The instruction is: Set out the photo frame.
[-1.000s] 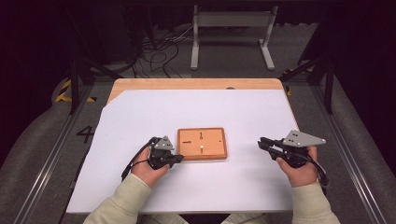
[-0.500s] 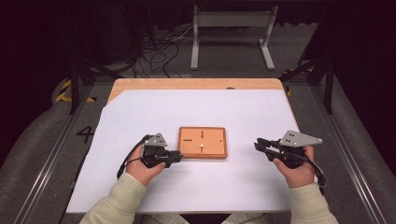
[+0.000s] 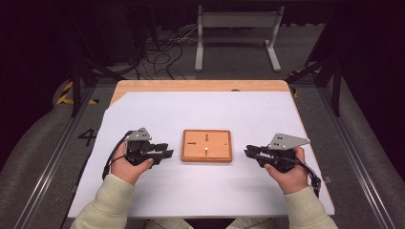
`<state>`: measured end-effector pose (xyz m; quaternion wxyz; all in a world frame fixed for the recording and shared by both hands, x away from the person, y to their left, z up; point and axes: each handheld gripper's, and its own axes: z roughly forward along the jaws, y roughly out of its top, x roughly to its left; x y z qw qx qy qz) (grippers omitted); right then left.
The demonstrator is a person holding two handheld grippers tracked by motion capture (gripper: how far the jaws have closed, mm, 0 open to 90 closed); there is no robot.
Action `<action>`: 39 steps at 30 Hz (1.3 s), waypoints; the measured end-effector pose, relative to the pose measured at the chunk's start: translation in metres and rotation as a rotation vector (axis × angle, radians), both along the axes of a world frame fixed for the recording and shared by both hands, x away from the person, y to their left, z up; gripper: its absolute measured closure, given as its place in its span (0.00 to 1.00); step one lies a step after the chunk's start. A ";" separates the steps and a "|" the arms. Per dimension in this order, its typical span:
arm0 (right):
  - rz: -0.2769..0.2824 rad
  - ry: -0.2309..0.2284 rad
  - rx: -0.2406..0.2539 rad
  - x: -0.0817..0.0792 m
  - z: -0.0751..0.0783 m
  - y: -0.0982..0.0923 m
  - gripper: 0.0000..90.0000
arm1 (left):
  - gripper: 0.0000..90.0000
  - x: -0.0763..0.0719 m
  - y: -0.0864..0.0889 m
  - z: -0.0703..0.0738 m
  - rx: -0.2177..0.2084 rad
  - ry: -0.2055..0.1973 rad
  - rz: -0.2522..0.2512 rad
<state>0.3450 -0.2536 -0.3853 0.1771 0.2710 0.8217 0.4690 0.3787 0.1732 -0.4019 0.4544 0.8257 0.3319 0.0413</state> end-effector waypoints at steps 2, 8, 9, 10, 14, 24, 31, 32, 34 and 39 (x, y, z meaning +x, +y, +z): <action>0.007 -0.008 -0.016 0.002 0.000 0.006 0.83 | 0.68 -0.001 0.002 0.001 -0.003 0.004 0.010; 0.047 -0.007 -0.047 0.012 0.002 0.030 0.79 | 0.62 0.000 0.010 0.001 -0.004 -0.013 0.038; 0.053 -0.004 -0.048 0.015 0.002 0.034 0.78 | 0.60 0.001 0.012 0.001 -0.002 -0.017 0.041; 0.062 -0.001 -0.049 0.017 0.002 0.039 0.77 | 0.57 0.001 0.013 0.000 0.001 -0.026 0.055; 0.098 -0.001 -0.090 0.027 -0.003 0.057 0.76 | 0.51 0.003 0.016 -0.002 0.025 -0.070 0.067; 0.148 0.052 -0.123 0.046 -0.016 0.094 0.74 | 0.46 0.005 0.022 -0.007 0.021 -0.057 0.087; 0.152 0.111 -0.100 0.054 -0.025 0.110 0.79 | 0.45 0.006 0.021 -0.009 0.034 -0.058 0.084; 0.152 0.118 -0.106 0.055 -0.027 0.112 0.80 | 0.45 0.006 0.021 -0.010 0.034 -0.061 0.083; 0.149 0.128 -0.109 0.057 -0.031 0.115 0.81 | 0.45 0.006 0.021 -0.010 0.034 -0.055 0.085; 0.140 0.153 -0.122 0.063 -0.041 0.119 0.86 | 0.45 0.007 0.018 -0.013 0.037 -0.054 0.076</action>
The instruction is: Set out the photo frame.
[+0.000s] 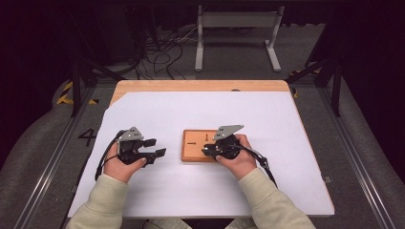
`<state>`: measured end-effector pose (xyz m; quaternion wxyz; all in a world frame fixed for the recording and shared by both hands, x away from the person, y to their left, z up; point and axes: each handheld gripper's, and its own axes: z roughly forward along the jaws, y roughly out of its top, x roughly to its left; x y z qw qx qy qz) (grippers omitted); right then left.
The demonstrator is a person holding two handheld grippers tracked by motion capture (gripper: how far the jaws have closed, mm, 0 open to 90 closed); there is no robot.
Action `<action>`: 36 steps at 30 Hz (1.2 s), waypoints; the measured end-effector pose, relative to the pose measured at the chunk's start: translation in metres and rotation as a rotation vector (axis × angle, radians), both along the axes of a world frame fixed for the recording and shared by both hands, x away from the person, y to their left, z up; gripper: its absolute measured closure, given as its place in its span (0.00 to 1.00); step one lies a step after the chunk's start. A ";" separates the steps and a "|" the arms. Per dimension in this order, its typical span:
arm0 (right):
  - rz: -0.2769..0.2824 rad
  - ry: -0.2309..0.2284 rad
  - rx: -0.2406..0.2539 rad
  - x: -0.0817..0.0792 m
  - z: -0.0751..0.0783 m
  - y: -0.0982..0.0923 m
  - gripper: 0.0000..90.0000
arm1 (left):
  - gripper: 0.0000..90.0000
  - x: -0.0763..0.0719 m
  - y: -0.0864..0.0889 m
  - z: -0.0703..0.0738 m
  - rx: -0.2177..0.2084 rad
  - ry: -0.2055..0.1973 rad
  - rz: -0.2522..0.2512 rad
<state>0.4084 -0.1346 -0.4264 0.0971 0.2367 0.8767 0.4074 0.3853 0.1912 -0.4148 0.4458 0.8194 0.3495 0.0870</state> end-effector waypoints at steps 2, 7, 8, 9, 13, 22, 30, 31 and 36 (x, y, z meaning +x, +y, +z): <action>0.003 0.000 -0.011 0.001 -0.002 0.001 0.91 | 0.45 0.000 0.000 0.000 0.002 0.000 -0.003; 0.013 -0.042 -0.046 -0.001 -0.003 0.004 0.93 | 0.45 0.000 0.001 0.000 0.002 -0.002 0.001; 0.013 -0.045 -0.050 -0.002 -0.003 0.004 0.93 | 0.45 0.000 0.001 -0.001 -0.003 0.002 0.002; 0.014 -0.046 -0.050 -0.002 -0.003 0.004 0.93 | 0.45 0.000 0.001 -0.001 0.000 0.000 0.000; 0.019 -0.056 -0.058 -0.002 -0.003 0.005 0.93 | 0.45 -0.001 0.000 -0.001 -0.002 0.007 -0.001; 0.063 -0.175 -0.089 -0.010 -0.007 0.005 0.93 | 0.44 -0.002 -0.006 -0.003 0.014 0.005 -0.022; 0.113 -0.312 -0.121 -0.025 -0.012 0.004 0.93 | 0.44 -0.002 -0.014 -0.006 0.022 0.015 -0.042; 0.121 -0.333 -0.137 -0.027 -0.012 0.004 0.93 | 0.44 -0.002 -0.015 -0.006 0.022 0.014 -0.046; 0.149 -0.431 -0.197 -0.039 -0.014 0.007 0.93 | 0.42 0.000 -0.024 -0.007 0.029 0.012 -0.049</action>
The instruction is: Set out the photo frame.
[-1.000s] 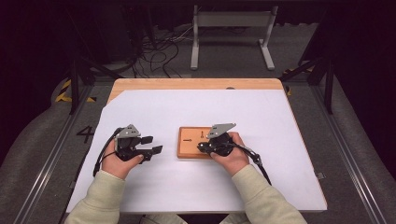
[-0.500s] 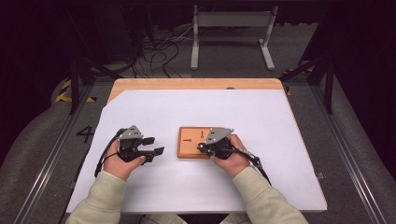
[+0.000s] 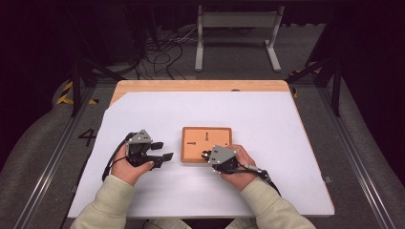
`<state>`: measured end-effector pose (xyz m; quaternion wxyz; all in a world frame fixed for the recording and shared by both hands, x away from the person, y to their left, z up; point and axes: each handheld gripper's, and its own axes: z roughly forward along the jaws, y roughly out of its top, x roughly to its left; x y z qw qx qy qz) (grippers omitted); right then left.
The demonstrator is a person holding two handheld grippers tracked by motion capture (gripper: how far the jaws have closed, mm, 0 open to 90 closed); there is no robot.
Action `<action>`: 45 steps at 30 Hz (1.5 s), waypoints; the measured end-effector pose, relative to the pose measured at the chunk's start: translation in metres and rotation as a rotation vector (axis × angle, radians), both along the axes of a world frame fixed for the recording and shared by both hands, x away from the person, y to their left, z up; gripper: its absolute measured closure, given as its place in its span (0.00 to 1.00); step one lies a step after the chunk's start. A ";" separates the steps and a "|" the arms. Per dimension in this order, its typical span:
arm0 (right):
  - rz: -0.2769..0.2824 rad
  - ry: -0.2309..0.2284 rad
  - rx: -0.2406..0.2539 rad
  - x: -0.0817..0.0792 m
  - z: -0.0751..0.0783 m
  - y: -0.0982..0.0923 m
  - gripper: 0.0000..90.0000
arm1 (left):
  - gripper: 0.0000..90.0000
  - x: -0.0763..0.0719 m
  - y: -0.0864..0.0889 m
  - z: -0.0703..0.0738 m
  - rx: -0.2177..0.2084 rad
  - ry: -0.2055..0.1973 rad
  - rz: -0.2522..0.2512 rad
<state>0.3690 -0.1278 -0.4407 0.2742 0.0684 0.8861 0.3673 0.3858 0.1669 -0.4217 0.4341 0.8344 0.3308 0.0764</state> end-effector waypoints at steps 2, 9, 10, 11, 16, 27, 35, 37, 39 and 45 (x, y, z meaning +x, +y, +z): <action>0.009 -0.031 -0.015 -0.005 -0.001 0.000 0.93 | 0.40 0.003 -0.006 0.002 -0.011 -0.001 -0.009; 0.020 -0.109 -0.040 -0.016 -0.006 0.001 0.93 | 0.28 0.014 -0.018 0.008 -0.036 -0.012 0.023; 0.020 -0.109 -0.040 -0.016 -0.006 0.001 0.93 | 0.27 0.014 -0.018 0.008 -0.036 -0.012 0.023; 0.020 -0.113 -0.041 -0.016 -0.006 0.001 0.93 | 0.27 0.017 -0.018 0.007 -0.046 -0.015 0.032; 0.018 -0.121 -0.037 -0.017 -0.007 0.001 0.93 | 0.22 0.027 -0.020 0.003 -0.050 0.007 0.052; 0.010 -0.136 -0.039 -0.020 -0.009 0.002 0.93 | 0.15 0.044 -0.029 -0.004 -0.056 0.043 0.074; 0.010 -0.180 -0.059 -0.026 -0.012 0.003 0.93 | 0.13 0.051 -0.043 -0.007 -0.064 0.029 0.025; 0.013 -0.185 -0.064 -0.027 -0.012 0.003 0.93 | 0.13 0.051 -0.045 -0.008 -0.077 0.041 0.026; 0.011 -0.193 -0.067 -0.028 -0.012 0.003 0.93 | 0.13 0.055 -0.050 -0.010 -0.080 0.042 0.012; 0.009 -0.209 -0.071 -0.031 -0.014 0.003 0.93 | 0.13 0.059 -0.060 -0.017 -0.107 0.062 -0.028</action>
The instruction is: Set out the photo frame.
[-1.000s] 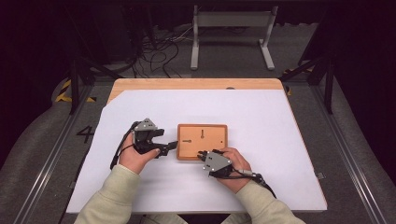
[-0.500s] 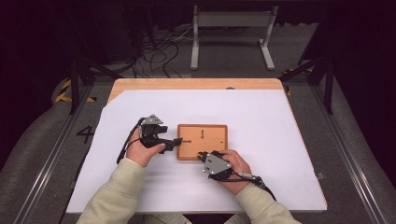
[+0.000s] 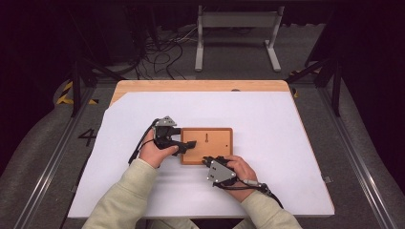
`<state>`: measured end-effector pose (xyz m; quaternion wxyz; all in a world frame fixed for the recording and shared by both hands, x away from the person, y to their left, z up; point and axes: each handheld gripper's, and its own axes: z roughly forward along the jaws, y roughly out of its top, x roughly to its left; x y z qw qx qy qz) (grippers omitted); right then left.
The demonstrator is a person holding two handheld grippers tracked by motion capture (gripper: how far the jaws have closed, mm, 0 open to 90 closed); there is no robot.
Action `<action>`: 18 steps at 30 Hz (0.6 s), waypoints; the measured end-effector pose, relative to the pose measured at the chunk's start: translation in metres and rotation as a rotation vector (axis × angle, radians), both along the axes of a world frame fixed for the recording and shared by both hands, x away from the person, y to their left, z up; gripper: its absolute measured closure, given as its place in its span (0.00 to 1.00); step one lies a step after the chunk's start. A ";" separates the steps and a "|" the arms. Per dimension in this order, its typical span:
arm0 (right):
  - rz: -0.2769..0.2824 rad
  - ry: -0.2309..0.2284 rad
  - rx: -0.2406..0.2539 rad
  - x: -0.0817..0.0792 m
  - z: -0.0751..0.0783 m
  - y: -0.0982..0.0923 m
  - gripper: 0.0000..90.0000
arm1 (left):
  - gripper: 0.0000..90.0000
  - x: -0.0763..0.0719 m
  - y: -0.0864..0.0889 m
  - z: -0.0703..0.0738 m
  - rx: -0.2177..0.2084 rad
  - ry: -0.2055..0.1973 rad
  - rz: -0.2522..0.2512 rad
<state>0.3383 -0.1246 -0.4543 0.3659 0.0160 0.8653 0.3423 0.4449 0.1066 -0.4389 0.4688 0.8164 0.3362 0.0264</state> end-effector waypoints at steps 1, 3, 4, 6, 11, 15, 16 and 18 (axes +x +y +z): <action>0.004 -0.004 -0.003 0.000 0.000 0.000 0.93 | 0.14 0.001 -0.001 -0.001 -0.002 0.006 -0.007; 0.006 -0.006 -0.007 -0.001 0.000 0.000 0.93 | 0.15 0.002 -0.004 -0.003 -0.004 0.016 -0.013; 0.005 -0.008 -0.005 -0.001 0.000 -0.001 0.93 | 0.15 0.003 -0.005 -0.004 -0.011 0.016 -0.018; 0.005 -0.009 -0.005 -0.002 0.000 -0.001 0.93 | 0.14 0.005 -0.008 -0.004 -0.008 0.024 -0.037; 0.009 -0.017 -0.012 -0.002 -0.001 -0.001 0.93 | 0.13 0.005 -0.017 -0.002 0.013 0.001 -0.065; 0.013 -0.020 -0.010 -0.003 -0.002 -0.001 0.93 | 0.20 0.006 -0.019 -0.005 0.016 0.020 -0.096; 0.011 -0.022 -0.013 -0.004 -0.002 -0.001 0.93 | 0.20 0.005 -0.021 -0.005 0.022 0.015 -0.094; 0.008 -0.035 -0.020 -0.005 -0.002 -0.001 0.93 | 0.19 0.005 -0.021 -0.004 0.027 0.018 -0.094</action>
